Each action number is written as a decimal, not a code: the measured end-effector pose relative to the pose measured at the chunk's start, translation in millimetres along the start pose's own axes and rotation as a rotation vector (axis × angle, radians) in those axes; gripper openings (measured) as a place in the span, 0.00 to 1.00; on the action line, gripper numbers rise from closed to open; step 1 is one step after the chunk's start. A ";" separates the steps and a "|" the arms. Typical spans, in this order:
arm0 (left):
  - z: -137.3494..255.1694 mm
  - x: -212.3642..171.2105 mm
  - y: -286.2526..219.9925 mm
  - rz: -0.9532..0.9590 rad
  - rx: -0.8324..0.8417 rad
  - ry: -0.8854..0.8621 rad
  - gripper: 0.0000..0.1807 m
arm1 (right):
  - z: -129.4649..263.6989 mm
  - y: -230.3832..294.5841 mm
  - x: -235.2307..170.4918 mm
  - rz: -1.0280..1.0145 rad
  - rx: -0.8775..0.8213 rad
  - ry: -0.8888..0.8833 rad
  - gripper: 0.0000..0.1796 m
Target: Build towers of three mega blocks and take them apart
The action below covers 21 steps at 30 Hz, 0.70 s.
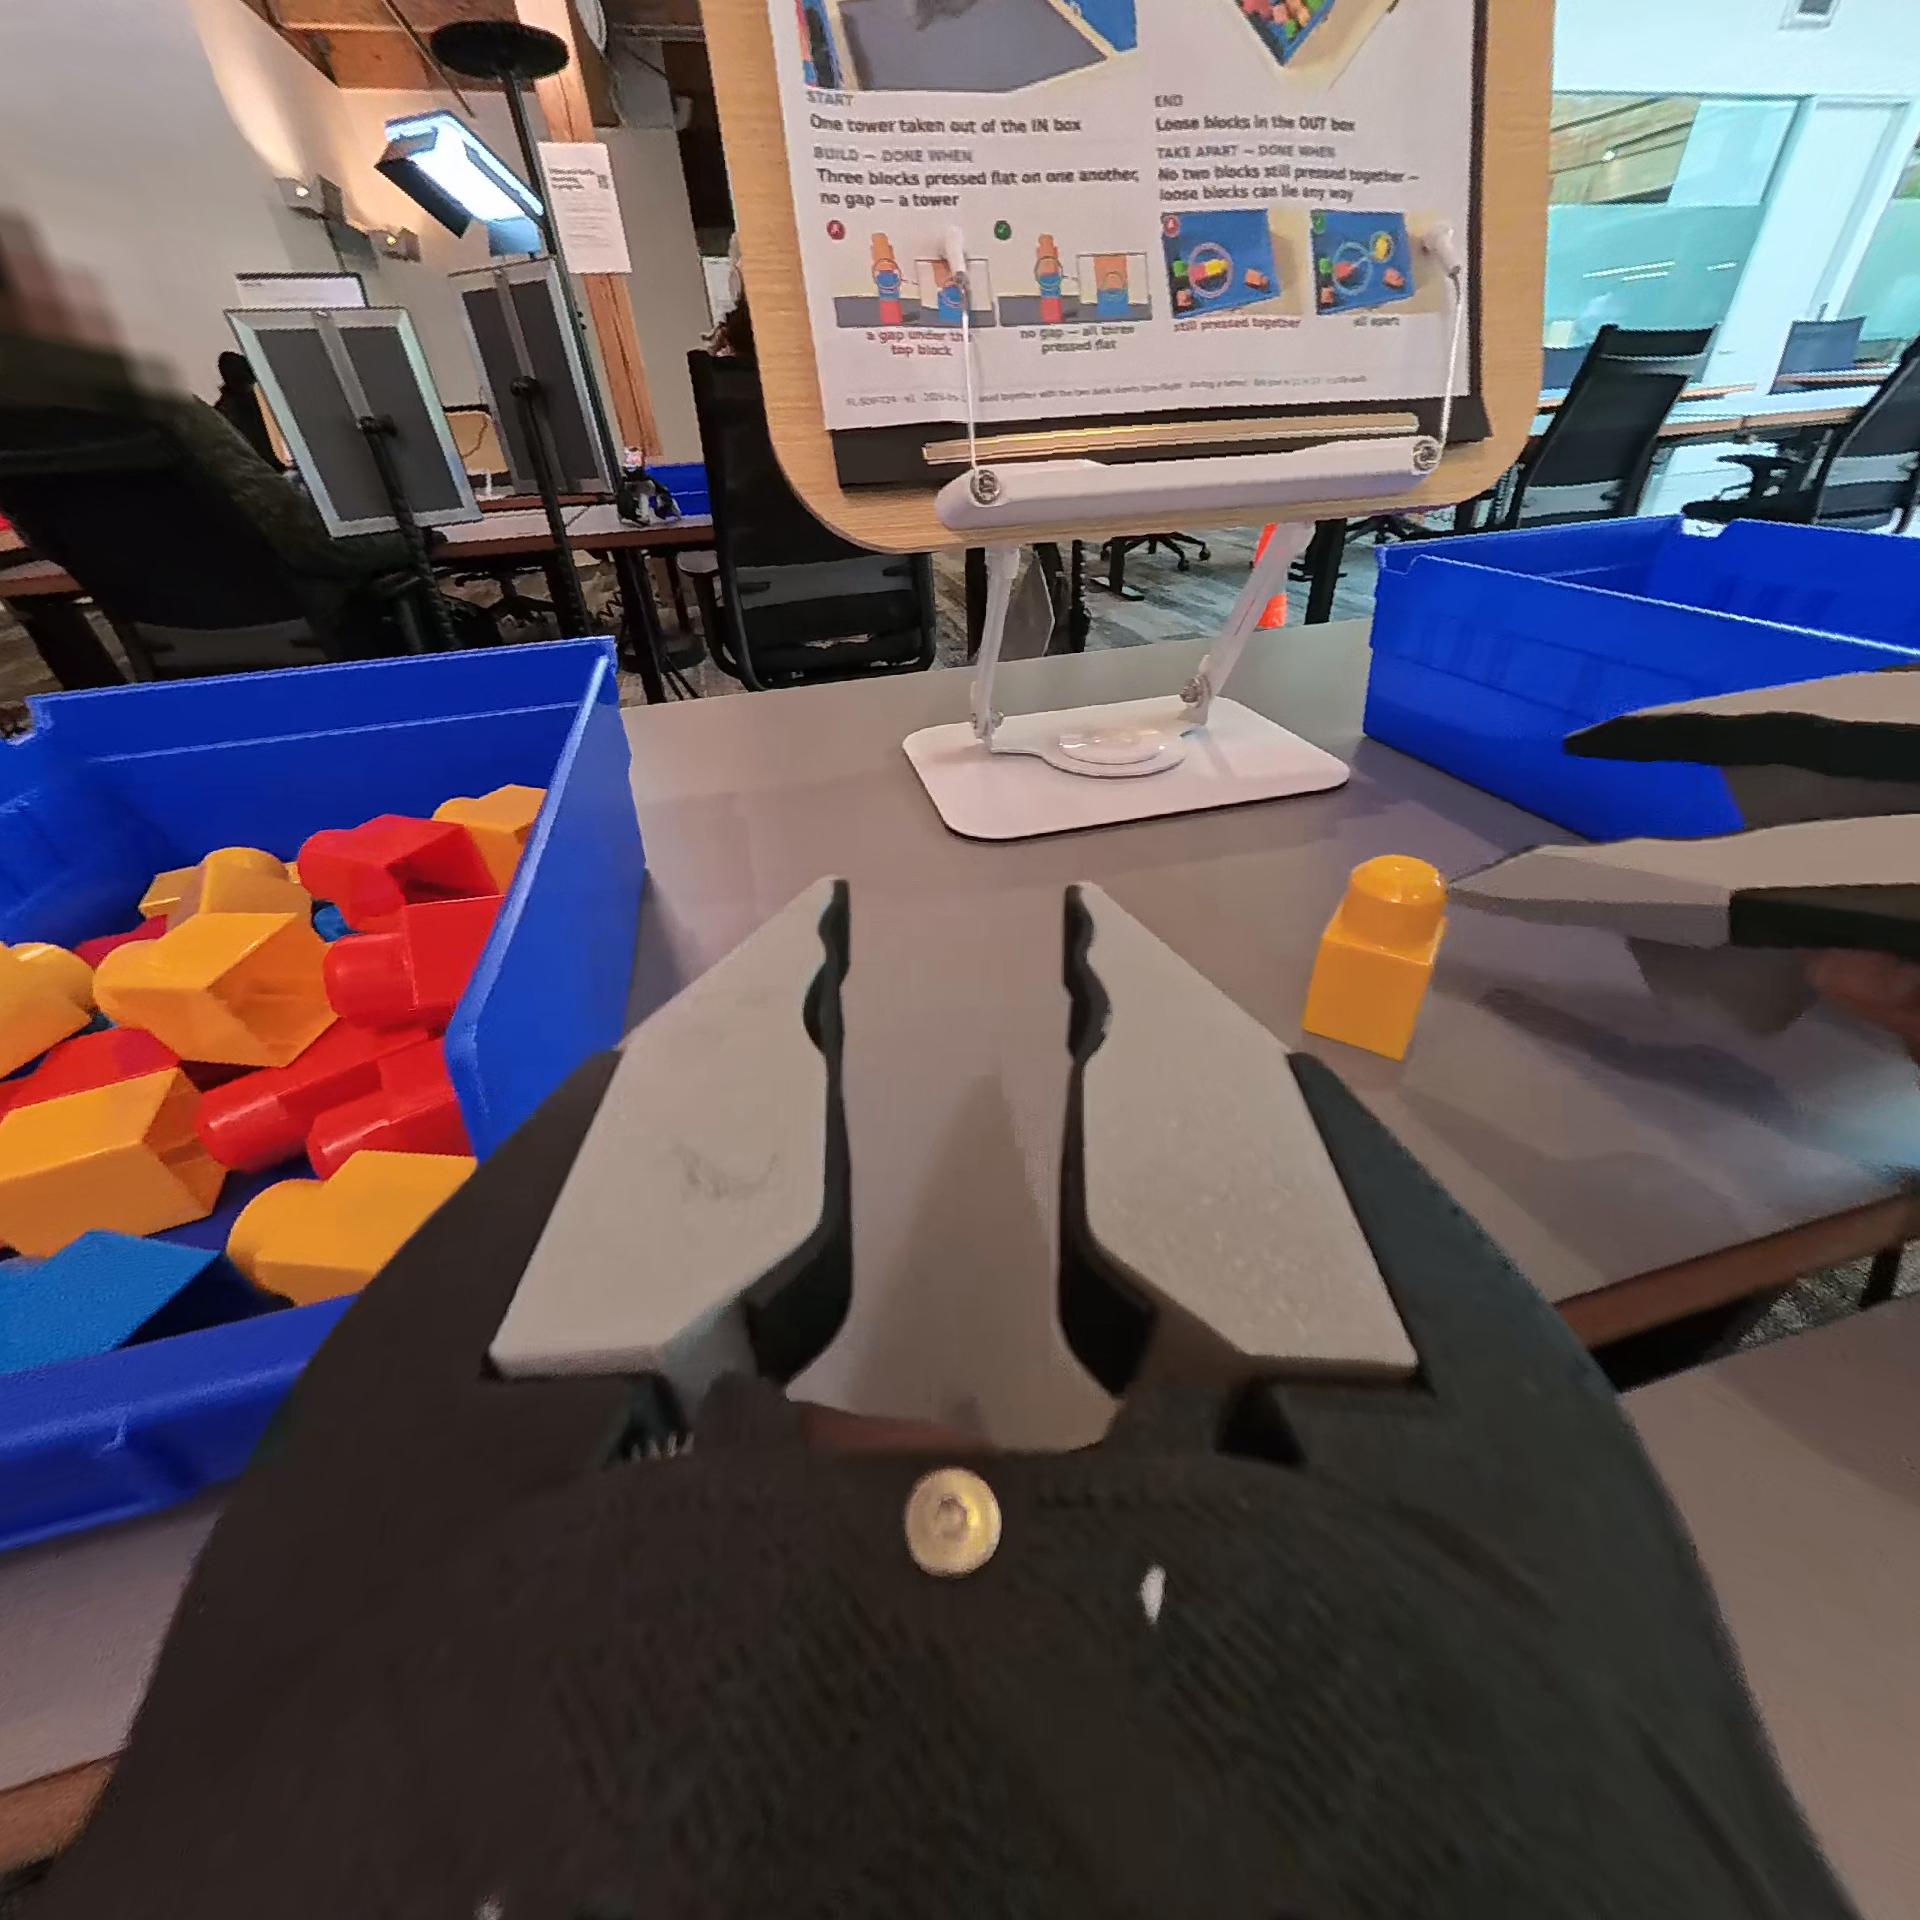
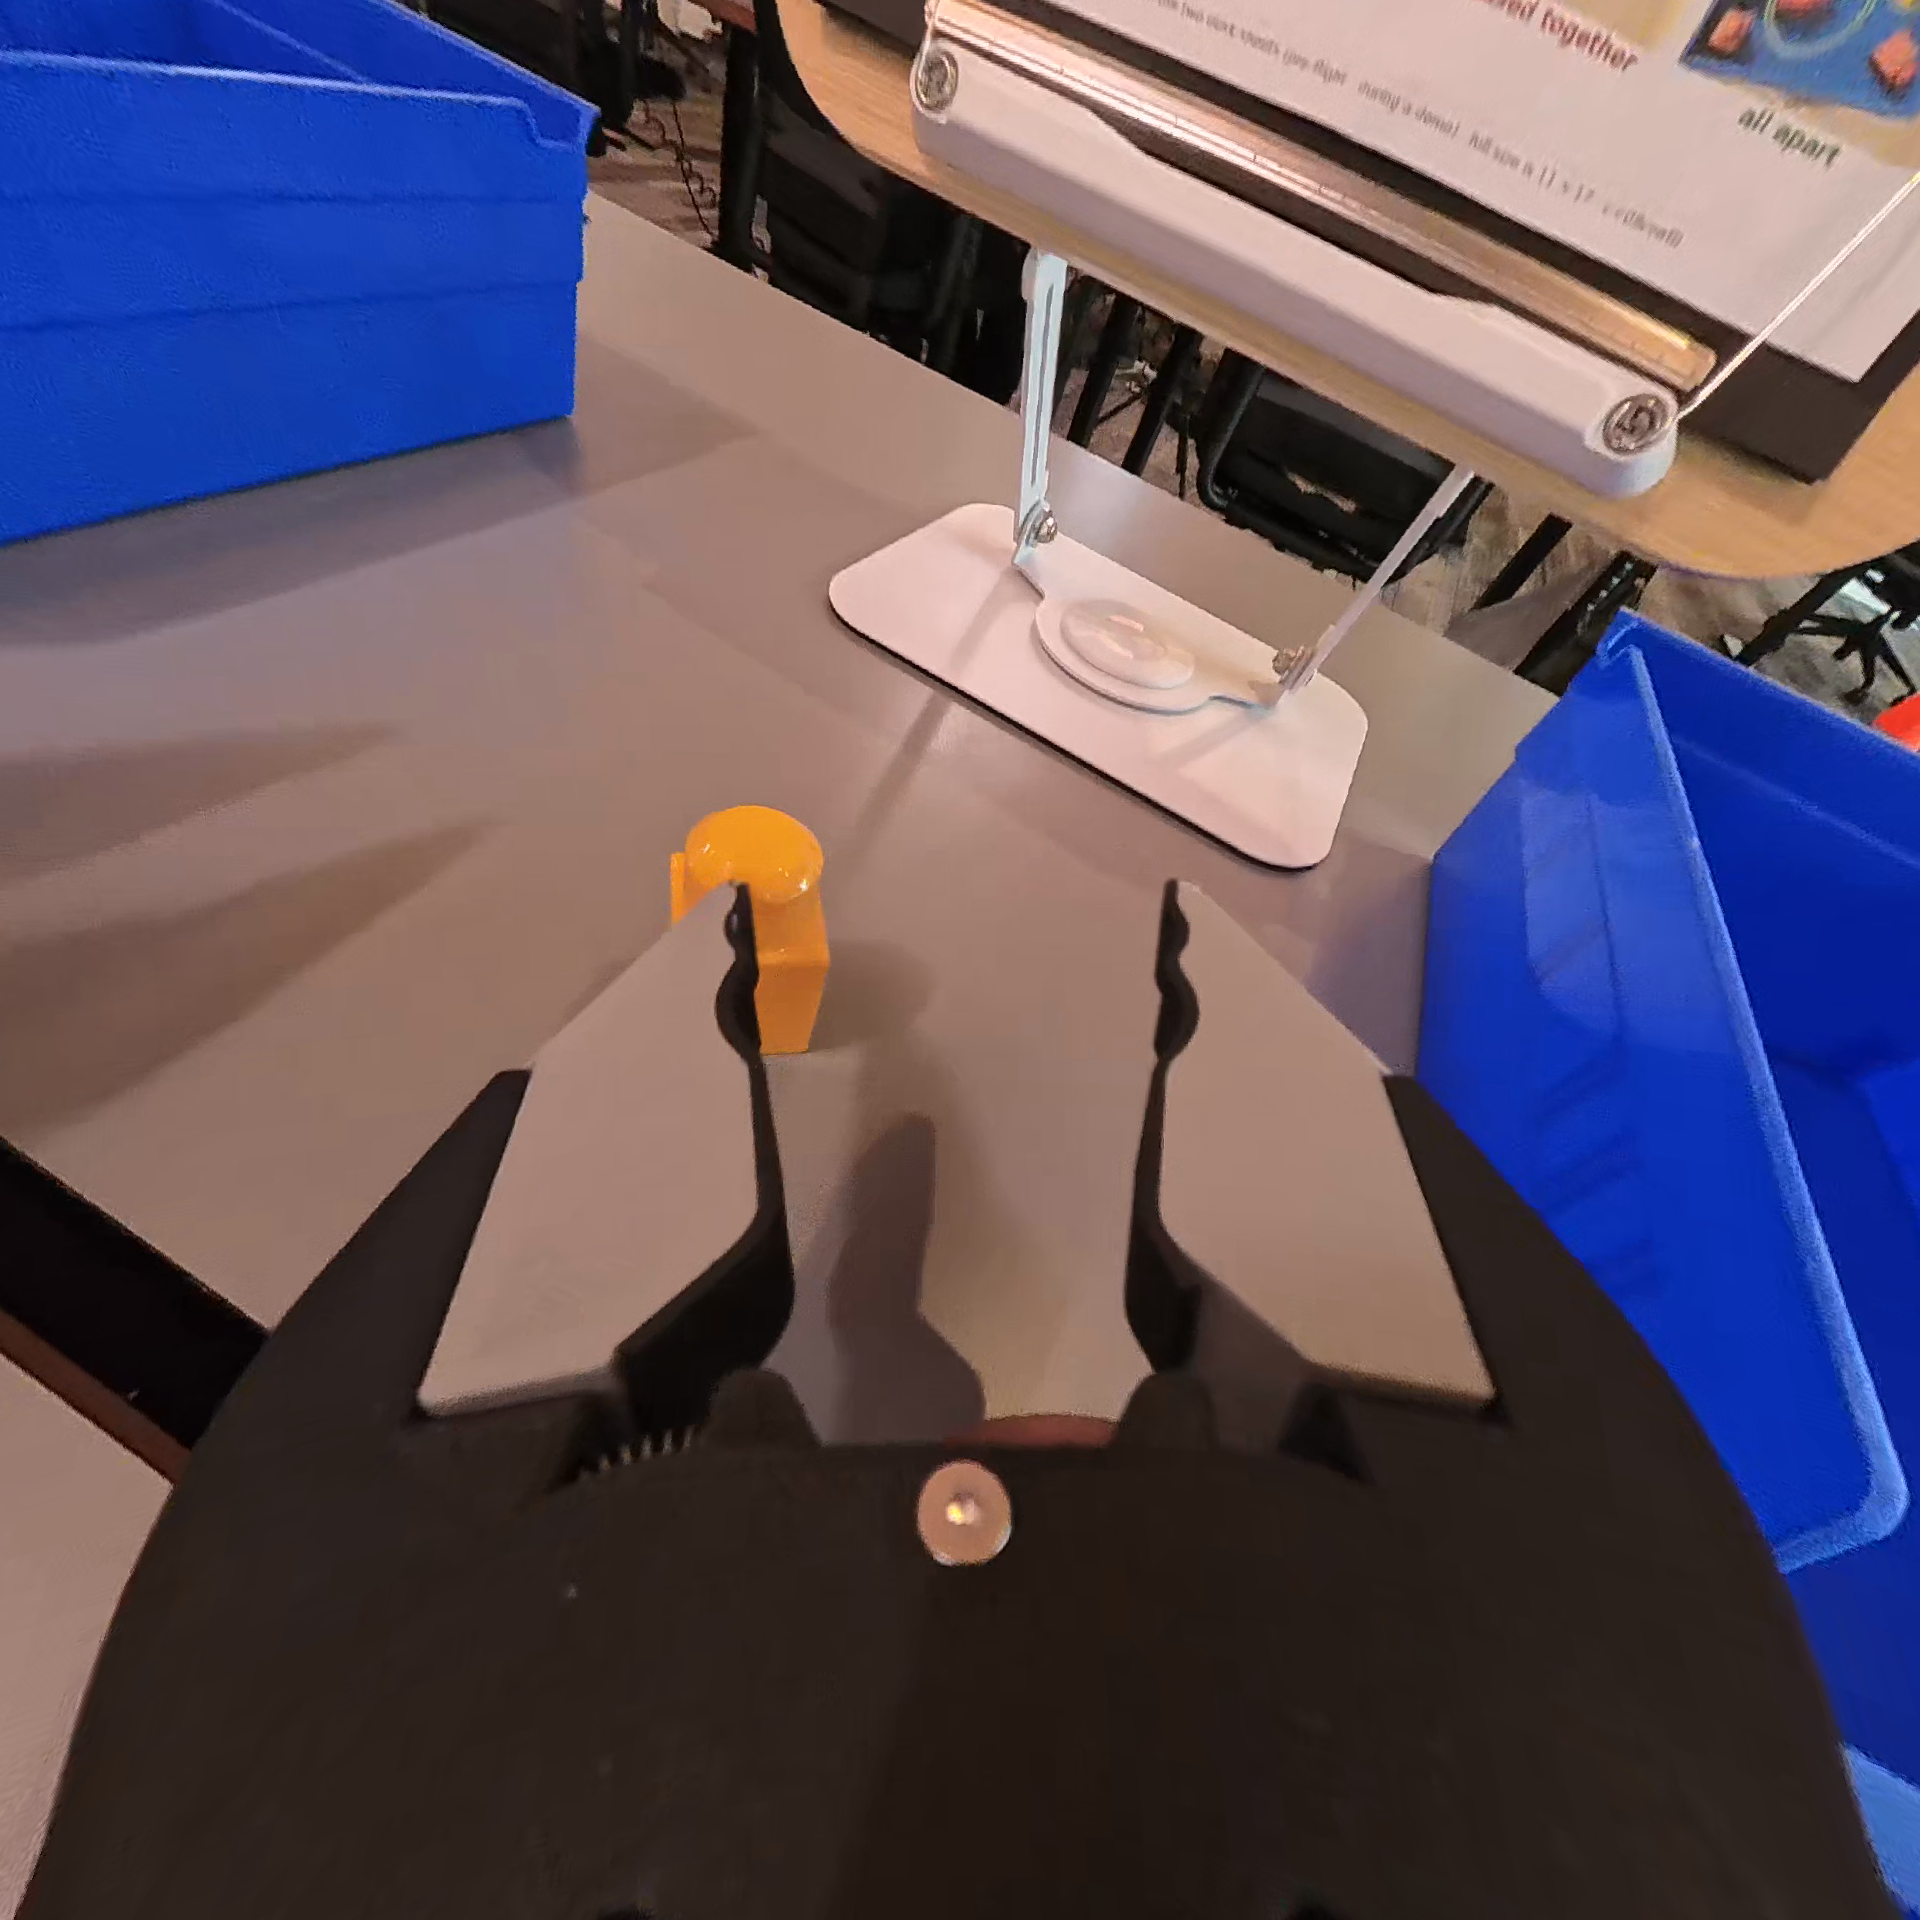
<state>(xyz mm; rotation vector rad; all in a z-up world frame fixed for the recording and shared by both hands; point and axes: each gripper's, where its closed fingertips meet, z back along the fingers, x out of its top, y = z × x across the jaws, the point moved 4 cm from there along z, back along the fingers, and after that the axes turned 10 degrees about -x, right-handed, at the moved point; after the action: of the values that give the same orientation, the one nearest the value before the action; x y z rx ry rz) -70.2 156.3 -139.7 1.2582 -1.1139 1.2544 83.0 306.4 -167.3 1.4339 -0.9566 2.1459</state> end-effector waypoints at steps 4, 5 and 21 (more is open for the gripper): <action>3.8 -0.1 3.7 0.018 0.030 0.000 0.29 | -0.7 1.2 -0.8 -0.005 0.010 0.006 0.45; 5.6 -0.2 4.7 0.024 0.037 0.003 0.29 | -0.5 1.9 0.2 -0.004 0.015 -0.001 0.45; 23.5 31.1 150.1 0.097 0.191 0.513 0.29 | 2.7 8.5 2.1 -0.019 0.062 -0.015 0.40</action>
<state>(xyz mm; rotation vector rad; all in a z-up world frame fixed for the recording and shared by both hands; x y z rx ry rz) -216.7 122.3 -101.6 0.9432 -0.7010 1.6706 78.4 298.5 -167.5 1.4849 -0.8847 2.1714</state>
